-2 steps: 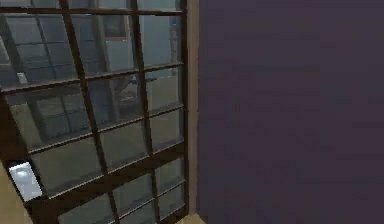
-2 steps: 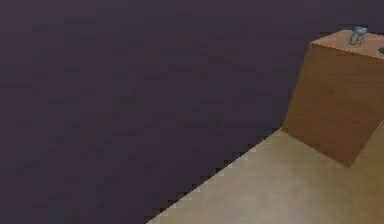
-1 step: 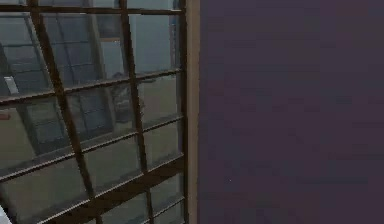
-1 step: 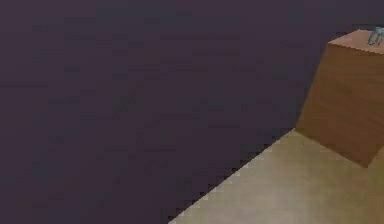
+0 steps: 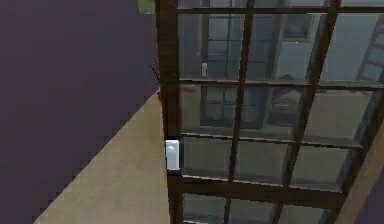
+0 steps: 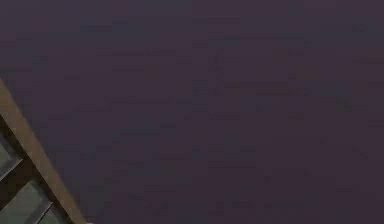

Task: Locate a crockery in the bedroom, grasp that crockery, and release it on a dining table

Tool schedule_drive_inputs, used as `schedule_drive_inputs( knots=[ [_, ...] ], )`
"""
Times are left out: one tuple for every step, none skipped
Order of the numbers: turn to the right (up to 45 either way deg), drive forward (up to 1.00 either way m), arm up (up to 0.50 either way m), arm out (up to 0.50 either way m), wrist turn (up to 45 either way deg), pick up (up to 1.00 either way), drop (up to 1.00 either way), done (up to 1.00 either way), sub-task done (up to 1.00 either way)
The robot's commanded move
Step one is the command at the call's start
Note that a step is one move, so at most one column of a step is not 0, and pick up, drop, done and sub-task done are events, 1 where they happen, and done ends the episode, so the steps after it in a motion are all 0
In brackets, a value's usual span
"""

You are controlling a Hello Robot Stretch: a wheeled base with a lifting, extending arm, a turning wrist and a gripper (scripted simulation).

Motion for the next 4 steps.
schedule_drive_inputs(
  knots=[
    [-45.0, 0.00, 0.00, 0.00, 0.0, 0.00, 0.00, 0.00, 0.00],
    [-39.0, 0.00, 0.00, 0.00, 0.0, 0.00, 0.00, 0.00, 0.00],
    [0.0, 0.20, 0.00, 0.00, 0.0, 0.00, 0.00, 0.00, 0.00],
    [45.0, 0.00, 0.00, 0.00, 0.0, 0.00, 0.00, 0.00, 0.00]
  ],
)
